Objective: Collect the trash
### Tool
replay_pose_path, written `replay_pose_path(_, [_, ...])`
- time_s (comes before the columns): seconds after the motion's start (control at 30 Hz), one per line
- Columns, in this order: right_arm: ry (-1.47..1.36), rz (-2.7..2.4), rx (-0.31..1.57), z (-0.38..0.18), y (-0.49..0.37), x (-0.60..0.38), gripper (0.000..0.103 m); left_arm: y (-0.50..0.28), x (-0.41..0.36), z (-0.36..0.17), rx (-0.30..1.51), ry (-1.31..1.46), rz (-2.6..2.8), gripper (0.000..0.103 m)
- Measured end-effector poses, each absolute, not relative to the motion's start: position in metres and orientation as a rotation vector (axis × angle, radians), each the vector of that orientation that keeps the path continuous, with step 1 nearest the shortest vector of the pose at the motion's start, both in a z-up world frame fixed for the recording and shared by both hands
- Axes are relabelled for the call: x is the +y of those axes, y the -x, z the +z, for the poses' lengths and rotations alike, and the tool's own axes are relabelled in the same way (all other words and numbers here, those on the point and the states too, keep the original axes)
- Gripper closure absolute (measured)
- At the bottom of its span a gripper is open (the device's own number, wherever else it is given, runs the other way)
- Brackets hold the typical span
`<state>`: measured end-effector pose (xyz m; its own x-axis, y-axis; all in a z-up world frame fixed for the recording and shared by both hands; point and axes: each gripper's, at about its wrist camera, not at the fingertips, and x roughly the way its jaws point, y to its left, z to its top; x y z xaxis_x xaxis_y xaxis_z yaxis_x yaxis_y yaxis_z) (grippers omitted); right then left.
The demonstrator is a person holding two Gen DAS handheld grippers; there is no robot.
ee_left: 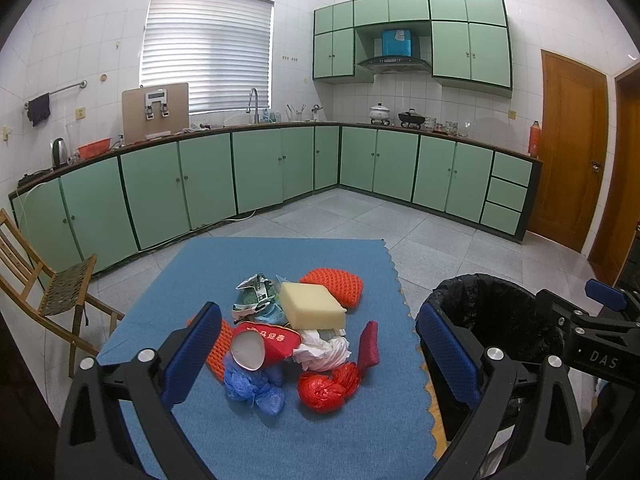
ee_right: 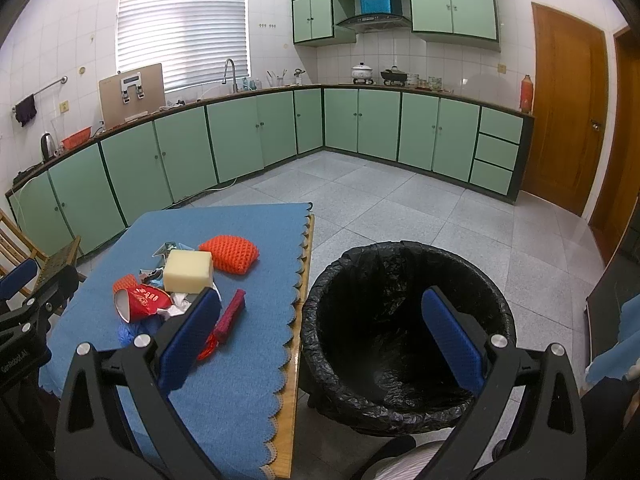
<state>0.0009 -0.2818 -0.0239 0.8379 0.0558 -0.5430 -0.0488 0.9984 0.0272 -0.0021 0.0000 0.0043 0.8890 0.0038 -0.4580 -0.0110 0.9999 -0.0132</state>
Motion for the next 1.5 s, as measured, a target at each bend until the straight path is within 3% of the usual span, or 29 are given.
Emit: replay_pose_path(1.5, [-0.008,0.051,0.57,-0.024,-0.006,-0.275,0.005,-0.001,0.003,0.001,0.483,0.015,0.007,0.006])
